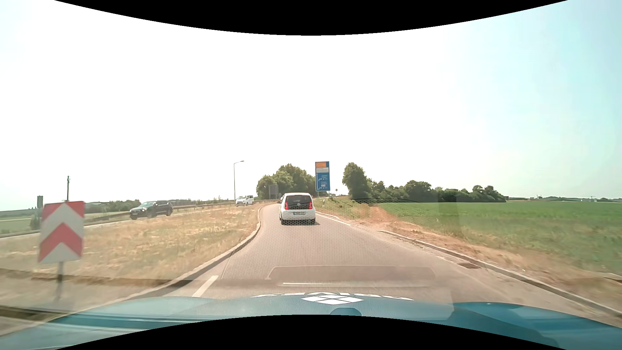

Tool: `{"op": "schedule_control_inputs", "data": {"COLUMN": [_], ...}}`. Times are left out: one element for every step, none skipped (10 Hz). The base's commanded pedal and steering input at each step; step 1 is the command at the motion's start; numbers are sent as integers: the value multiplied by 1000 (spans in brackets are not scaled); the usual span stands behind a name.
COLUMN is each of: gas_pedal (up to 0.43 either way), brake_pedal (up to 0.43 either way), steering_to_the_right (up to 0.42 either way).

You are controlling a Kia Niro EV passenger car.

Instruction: Follow the waypoints while adhering to traffic rules and regulations

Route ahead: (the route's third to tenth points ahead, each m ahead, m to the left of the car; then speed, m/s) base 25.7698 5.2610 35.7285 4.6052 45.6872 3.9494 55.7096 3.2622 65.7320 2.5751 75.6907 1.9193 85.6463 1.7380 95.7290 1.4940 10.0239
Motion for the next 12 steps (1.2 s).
{"op": "schedule_control_inputs", "data": {"gas_pedal": [220,220,220,220,220,189,189,189,189,177,157,150], "brake_pedal": [0,0,0,0,0,0,0,0,0,0,0,0], "steering_to_the_right": [-55,-48,-46,-46,-51,-54,-56,-57,-56,-52,-51,-47]}}
